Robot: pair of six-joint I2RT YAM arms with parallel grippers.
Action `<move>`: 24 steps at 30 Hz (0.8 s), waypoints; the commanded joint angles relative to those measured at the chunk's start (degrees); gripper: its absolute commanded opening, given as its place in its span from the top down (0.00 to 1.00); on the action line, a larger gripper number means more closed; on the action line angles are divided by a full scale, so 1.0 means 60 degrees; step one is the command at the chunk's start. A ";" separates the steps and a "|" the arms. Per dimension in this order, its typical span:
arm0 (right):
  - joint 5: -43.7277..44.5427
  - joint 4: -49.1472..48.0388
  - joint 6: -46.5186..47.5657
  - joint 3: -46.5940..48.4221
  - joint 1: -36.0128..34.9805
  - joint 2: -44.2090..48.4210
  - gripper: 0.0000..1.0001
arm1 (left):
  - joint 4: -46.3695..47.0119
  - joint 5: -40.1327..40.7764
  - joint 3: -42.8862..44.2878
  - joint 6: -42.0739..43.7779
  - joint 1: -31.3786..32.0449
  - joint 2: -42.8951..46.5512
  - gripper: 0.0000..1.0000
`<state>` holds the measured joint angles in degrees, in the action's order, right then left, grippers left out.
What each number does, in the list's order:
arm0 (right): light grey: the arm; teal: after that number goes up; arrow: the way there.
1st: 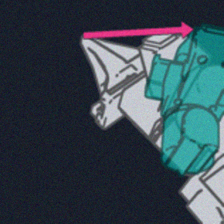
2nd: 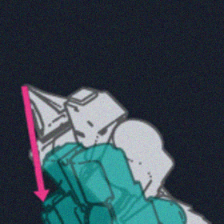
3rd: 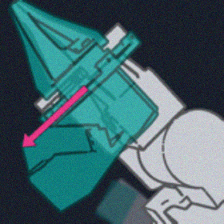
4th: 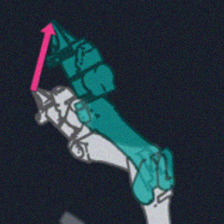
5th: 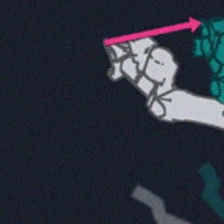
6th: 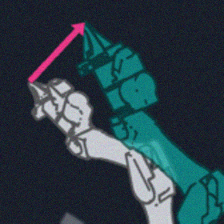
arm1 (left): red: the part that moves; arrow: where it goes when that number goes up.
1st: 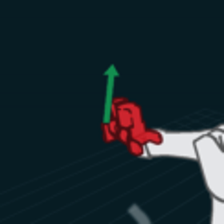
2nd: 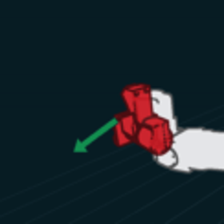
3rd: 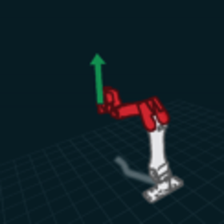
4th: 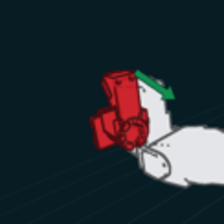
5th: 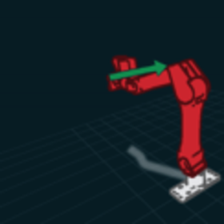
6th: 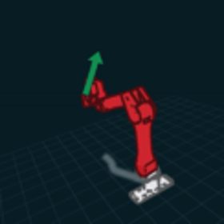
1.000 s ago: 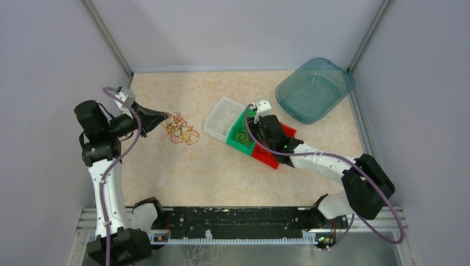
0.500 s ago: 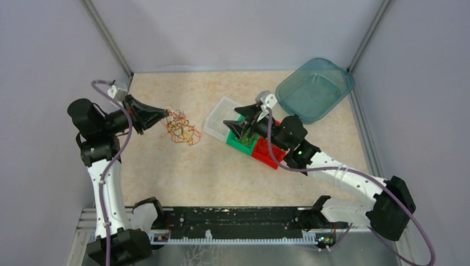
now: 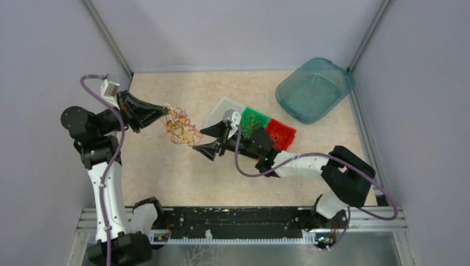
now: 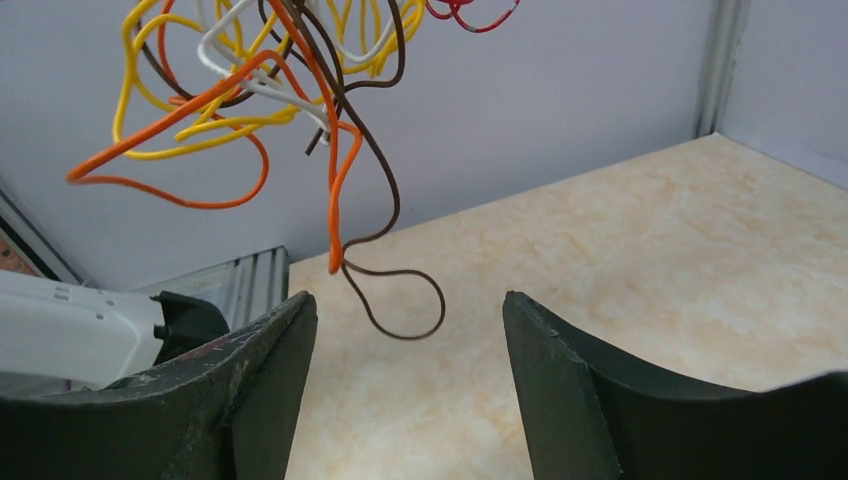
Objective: Untangle the cables
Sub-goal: Untie the cable.
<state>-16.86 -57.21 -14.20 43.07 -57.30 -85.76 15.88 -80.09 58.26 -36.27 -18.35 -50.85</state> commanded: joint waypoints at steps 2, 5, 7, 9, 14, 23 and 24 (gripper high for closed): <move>-0.0106 -0.2055 -0.0439 0.1136 -0.0263 -0.0866 0.31 | 0.0656 0.0070 0.0158 -0.0854 0.0067 0.0069 1.00; -0.0198 -0.2866 -0.0786 0.1208 -0.0274 -0.1266 0.30 | 0.0603 0.0085 0.0180 -0.0812 0.0084 0.0109 1.00; -0.0250 -0.2958 -0.0864 0.1371 -0.0306 -0.1413 0.31 | 0.0580 0.0105 0.0178 -0.0808 0.0082 0.0098 1.00; -0.0338 -0.2972 -0.0943 0.1525 -0.0343 -0.1794 0.33 | 0.0551 0.0132 0.0170 -0.0805 0.0095 0.0083 1.00; -0.0372 -0.2921 -0.1089 0.1749 -0.0348 -0.2076 0.66 | 0.0525 0.0178 0.0227 -0.0749 0.0098 0.0089 1.00; 0.0772 -0.2152 -0.0195 -0.0098 -0.0334 -0.0378 1.00 | -0.1429 0.1450 0.1324 0.1184 0.0084 -0.0040 0.91; 0.1045 -0.1930 -0.0005 -0.0417 -0.0296 -0.0055 1.00 | -0.1767 0.1668 0.1513 0.1616 0.0084 -0.0042 0.91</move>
<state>-15.75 -69.21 -18.55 45.36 -58.78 -94.45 12.64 -75.92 62.37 -35.44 -18.06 -51.29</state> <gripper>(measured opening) 0.010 0.086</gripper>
